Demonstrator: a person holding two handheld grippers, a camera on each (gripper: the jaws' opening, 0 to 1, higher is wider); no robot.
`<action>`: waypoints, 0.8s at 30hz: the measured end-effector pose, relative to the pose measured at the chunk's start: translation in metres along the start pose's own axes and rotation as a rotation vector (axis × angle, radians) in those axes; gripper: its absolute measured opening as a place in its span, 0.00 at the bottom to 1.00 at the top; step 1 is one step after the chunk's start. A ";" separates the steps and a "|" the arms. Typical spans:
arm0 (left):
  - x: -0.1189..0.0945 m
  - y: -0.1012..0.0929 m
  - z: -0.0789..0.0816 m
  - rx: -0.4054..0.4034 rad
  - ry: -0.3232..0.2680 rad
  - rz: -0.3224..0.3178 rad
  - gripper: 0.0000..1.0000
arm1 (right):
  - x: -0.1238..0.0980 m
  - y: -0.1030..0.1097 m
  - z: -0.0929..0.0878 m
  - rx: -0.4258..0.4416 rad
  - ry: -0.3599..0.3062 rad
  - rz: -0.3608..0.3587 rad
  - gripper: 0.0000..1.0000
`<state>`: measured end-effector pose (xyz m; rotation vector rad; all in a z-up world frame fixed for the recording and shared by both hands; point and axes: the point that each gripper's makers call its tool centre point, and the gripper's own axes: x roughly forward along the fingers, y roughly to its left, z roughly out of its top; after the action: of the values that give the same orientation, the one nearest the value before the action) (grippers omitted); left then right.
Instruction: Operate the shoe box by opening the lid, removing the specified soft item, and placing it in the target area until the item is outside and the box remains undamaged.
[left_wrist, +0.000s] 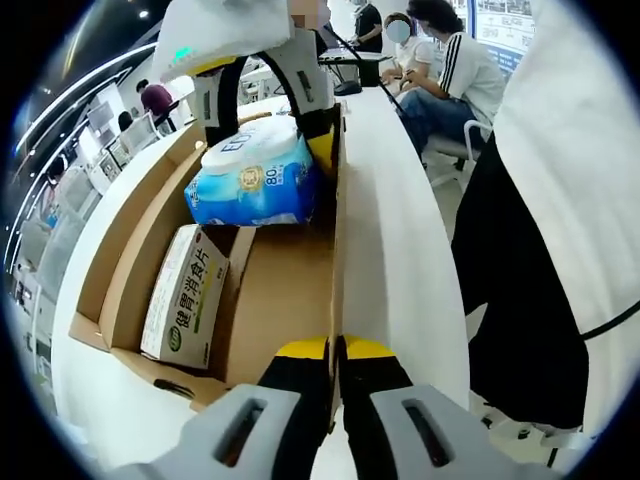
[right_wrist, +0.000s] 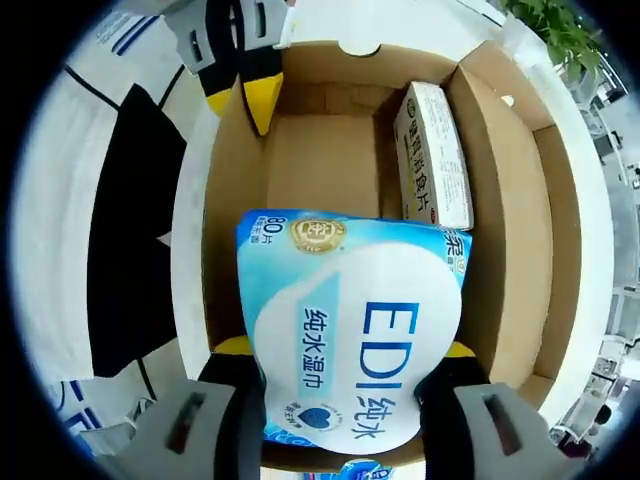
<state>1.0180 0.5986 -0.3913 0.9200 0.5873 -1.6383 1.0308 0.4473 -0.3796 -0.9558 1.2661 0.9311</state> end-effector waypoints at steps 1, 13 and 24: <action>0.000 0.000 0.000 0.001 0.000 0.000 0.02 | 0.001 0.001 0.000 0.002 -0.001 0.005 0.60; 0.001 -0.001 0.000 0.003 0.006 -0.005 0.02 | -0.020 -0.003 -0.005 0.022 -0.027 -0.034 0.60; 0.001 -0.001 0.000 -0.001 0.006 0.000 0.02 | -0.036 -0.005 -0.003 0.013 -0.026 -0.037 0.60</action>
<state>1.0175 0.5987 -0.3920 0.9251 0.5918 -1.6355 1.0317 0.4412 -0.3433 -0.9506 1.2278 0.9029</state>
